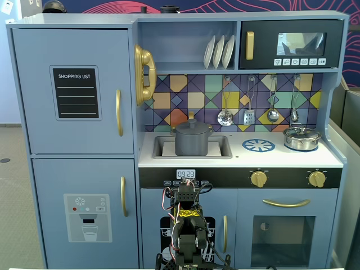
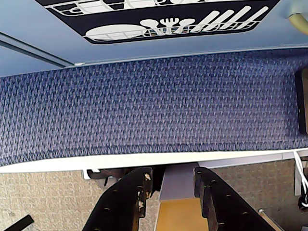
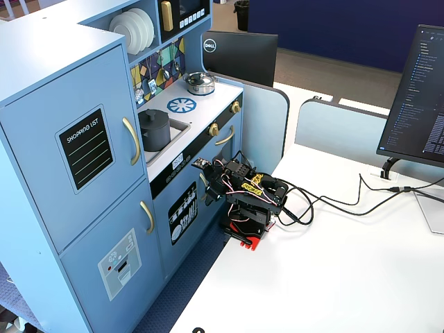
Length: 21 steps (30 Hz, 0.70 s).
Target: Take off the lid from the gray recipient and place it on the counter
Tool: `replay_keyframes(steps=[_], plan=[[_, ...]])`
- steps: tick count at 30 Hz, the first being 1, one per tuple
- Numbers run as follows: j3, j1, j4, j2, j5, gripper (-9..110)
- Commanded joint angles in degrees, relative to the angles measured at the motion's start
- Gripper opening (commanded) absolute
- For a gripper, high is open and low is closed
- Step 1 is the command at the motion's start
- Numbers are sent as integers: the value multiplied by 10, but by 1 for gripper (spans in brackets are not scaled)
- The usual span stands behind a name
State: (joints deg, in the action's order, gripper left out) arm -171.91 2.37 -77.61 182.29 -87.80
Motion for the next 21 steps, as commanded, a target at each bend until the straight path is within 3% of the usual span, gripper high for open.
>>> replay_keyframes(steps=[1,14,21], plan=[[-1,-41,-101,-2,-5,0],[6,-49,-69,-3,-22,0],[195,-55,65,-32,-69,0]])
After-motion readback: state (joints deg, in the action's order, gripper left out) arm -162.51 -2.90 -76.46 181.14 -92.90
